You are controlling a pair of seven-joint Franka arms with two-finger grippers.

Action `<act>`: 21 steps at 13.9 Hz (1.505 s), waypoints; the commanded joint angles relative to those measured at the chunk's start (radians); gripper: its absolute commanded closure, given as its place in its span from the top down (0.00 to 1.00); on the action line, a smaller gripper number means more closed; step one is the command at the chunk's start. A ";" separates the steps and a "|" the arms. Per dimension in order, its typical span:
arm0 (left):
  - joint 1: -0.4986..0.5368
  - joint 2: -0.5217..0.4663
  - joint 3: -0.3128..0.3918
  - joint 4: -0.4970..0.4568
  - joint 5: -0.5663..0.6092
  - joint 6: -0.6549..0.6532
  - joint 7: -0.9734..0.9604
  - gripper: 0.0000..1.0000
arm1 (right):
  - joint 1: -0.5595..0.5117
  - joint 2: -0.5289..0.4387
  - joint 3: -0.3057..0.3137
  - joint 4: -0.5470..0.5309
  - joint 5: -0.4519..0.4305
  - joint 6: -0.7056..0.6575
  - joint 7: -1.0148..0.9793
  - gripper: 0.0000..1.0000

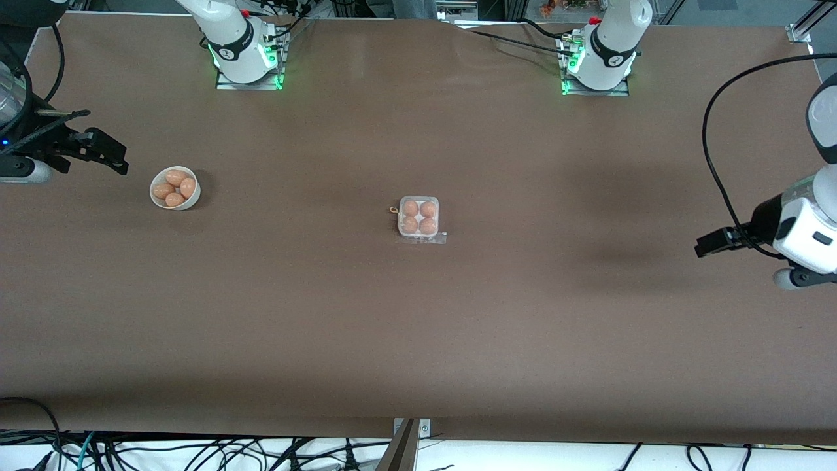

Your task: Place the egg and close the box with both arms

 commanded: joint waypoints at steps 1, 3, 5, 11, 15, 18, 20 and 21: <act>-0.007 -0.131 -0.009 -0.162 0.036 0.012 0.013 1.00 | -0.015 -0.002 0.012 0.010 0.015 -0.011 0.008 1.00; -0.007 -0.171 -0.009 -0.204 0.036 0.012 0.016 1.00 | -0.017 -0.002 0.011 0.010 0.015 -0.009 0.007 1.00; -0.001 -0.189 -0.008 -0.215 0.036 0.007 0.112 1.00 | -0.015 -0.002 0.012 0.012 0.015 -0.011 0.007 1.00; 0.005 -0.213 -0.004 -0.213 0.118 -0.054 0.143 1.00 | -0.017 -0.002 0.011 0.010 0.015 -0.009 0.007 1.00; 0.005 -0.219 -0.006 -0.216 0.115 -0.056 0.137 1.00 | -0.017 -0.002 0.011 0.010 0.015 -0.009 0.007 1.00; 0.003 -0.220 -0.009 -0.215 0.105 -0.102 0.146 1.00 | -0.017 -0.002 0.011 0.010 0.015 -0.009 0.008 1.00; -0.003 -0.231 -0.014 -0.213 0.090 -0.132 0.148 1.00 | -0.017 -0.002 0.011 0.010 0.015 -0.009 0.008 1.00; -0.004 -0.234 -0.014 -0.210 0.074 -0.148 0.148 1.00 | -0.017 -0.002 0.011 0.010 0.015 -0.009 0.008 1.00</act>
